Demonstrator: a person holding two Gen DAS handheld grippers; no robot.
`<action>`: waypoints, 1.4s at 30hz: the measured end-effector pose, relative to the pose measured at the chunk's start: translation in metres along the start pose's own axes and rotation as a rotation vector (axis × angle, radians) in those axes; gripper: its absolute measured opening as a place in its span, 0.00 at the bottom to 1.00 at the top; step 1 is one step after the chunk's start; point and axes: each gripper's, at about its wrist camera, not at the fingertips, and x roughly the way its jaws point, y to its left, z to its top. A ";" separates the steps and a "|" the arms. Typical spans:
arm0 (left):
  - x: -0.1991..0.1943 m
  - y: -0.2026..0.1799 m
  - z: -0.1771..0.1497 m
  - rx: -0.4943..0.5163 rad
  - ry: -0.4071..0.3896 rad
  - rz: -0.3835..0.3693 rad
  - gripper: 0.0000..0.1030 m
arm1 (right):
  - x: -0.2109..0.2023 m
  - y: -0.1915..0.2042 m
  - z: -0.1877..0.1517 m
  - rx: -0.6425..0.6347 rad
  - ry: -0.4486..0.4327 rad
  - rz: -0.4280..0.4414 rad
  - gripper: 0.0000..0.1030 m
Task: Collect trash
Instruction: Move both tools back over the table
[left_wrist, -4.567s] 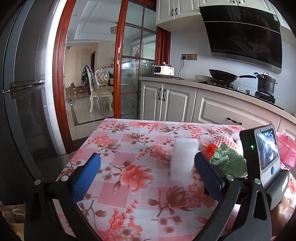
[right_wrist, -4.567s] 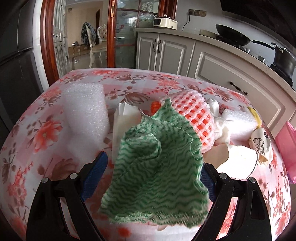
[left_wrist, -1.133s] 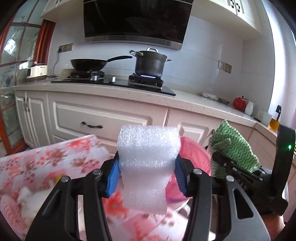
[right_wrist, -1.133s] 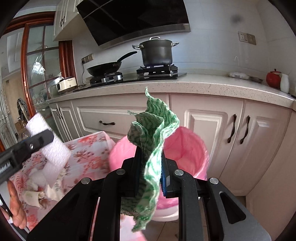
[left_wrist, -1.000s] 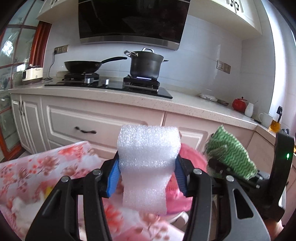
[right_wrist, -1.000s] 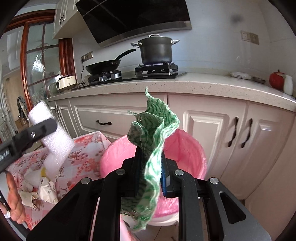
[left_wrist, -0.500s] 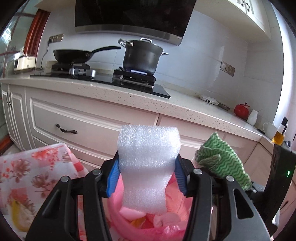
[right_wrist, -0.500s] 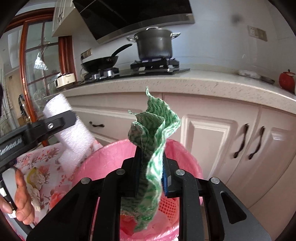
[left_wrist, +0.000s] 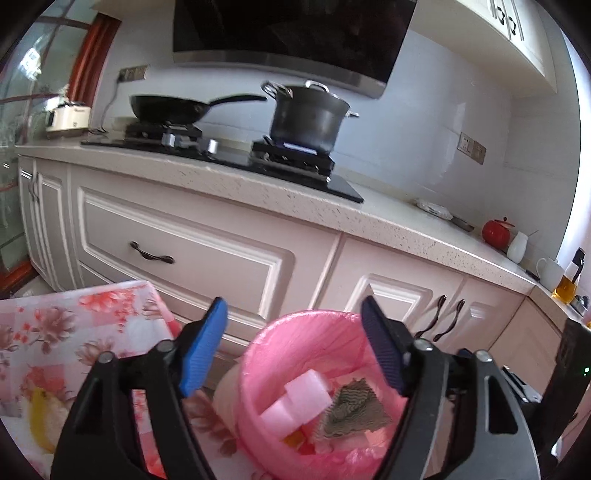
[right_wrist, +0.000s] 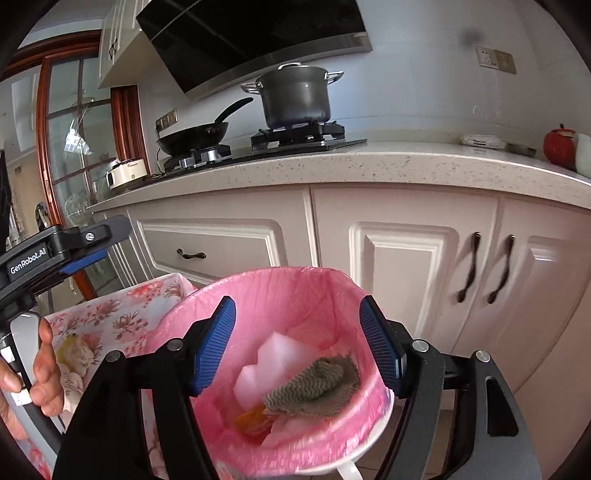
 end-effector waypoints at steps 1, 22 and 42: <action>-0.007 0.002 -0.001 0.000 -0.003 0.008 0.79 | -0.006 0.002 -0.001 0.002 -0.001 0.004 0.65; -0.244 0.102 -0.069 0.080 -0.072 0.313 0.95 | -0.130 0.163 -0.053 -0.093 -0.026 0.176 0.82; -0.384 0.229 -0.147 0.003 -0.051 0.596 0.95 | -0.102 0.306 -0.123 -0.169 0.165 0.323 0.82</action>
